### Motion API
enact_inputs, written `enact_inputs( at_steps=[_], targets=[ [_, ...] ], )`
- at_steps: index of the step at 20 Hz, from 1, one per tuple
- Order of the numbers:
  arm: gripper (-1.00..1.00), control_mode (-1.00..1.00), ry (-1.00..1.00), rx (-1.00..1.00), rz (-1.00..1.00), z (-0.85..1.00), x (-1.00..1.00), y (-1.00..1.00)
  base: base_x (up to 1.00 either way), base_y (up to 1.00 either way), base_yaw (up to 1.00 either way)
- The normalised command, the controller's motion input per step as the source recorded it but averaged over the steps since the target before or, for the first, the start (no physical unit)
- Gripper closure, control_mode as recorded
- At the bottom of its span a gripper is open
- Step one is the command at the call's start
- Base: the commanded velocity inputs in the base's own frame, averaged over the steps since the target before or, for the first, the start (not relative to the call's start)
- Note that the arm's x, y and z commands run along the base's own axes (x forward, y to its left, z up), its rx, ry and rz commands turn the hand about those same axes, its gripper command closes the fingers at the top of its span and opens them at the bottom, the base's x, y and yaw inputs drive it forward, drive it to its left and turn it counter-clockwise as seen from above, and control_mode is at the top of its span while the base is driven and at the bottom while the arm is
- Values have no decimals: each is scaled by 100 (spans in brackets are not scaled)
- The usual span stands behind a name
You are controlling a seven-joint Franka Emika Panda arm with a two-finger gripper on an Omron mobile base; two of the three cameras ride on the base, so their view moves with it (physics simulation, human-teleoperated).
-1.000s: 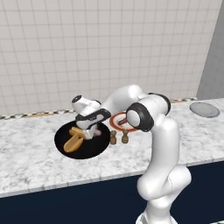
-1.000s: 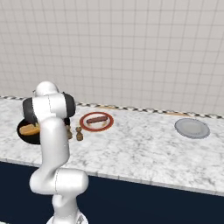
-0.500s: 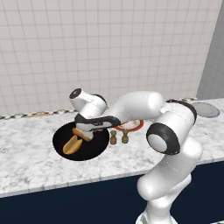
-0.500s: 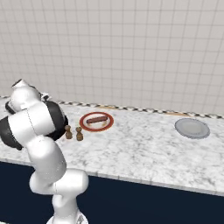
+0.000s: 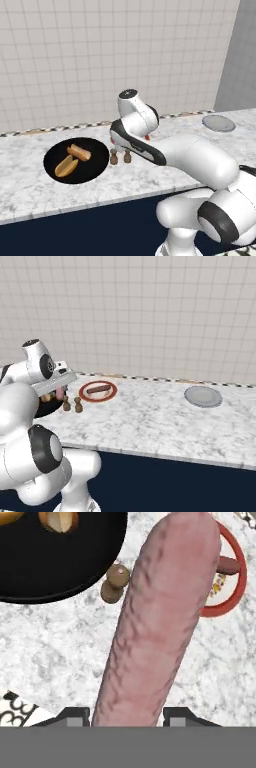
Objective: Place one bun and one sausage from the bowl on each plate.
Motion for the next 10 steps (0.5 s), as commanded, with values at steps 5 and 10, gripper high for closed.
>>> enact_inputs(
  at_steps=[5, 10],
  targets=[
    [100, 100, 0, 0, 0, 0, 0, 0, -20, -100, -23],
    [100, 100, 0, 0, 0, 0, 0, 0, 12, -100, -16]
  ],
)
